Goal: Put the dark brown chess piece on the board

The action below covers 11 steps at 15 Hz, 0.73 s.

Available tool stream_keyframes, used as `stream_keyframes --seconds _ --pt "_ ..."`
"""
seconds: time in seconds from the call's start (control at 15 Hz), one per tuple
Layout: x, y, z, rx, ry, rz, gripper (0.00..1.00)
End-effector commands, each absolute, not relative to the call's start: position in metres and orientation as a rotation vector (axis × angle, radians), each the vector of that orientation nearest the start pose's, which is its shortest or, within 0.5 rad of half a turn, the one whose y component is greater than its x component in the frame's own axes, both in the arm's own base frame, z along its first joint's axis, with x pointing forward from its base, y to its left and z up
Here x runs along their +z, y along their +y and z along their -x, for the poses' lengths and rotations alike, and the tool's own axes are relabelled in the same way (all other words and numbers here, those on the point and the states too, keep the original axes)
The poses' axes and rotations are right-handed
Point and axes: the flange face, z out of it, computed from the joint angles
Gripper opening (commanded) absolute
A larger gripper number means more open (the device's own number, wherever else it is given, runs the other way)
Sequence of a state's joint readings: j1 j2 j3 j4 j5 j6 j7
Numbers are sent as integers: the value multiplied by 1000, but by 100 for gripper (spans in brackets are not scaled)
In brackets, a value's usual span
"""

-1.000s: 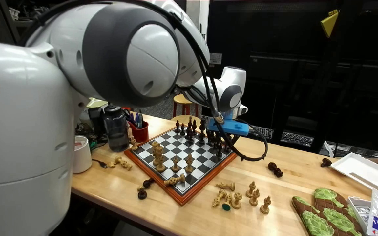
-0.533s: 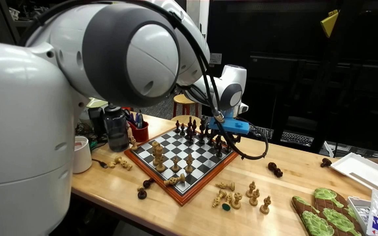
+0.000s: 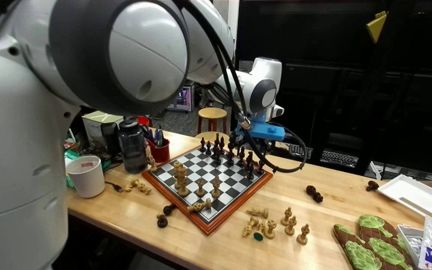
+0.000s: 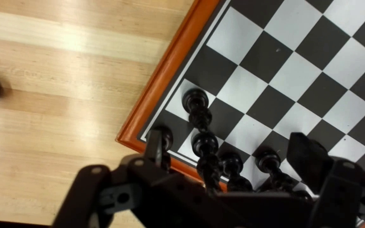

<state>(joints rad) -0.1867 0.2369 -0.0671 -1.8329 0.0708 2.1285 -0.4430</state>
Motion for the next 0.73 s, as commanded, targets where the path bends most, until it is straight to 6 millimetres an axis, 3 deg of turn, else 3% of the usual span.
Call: stream_keyframes --seconds 0.0,0.47,0.53,0.67 --pt "440 -132 -586 -96 -259 3094 100" --pt "486 -100 -565 -115 -296 3077 100" --pt "473 -111 -582 -109 -288 3088 100" --pt "481 -105 -576 -115 -302 3085 100"
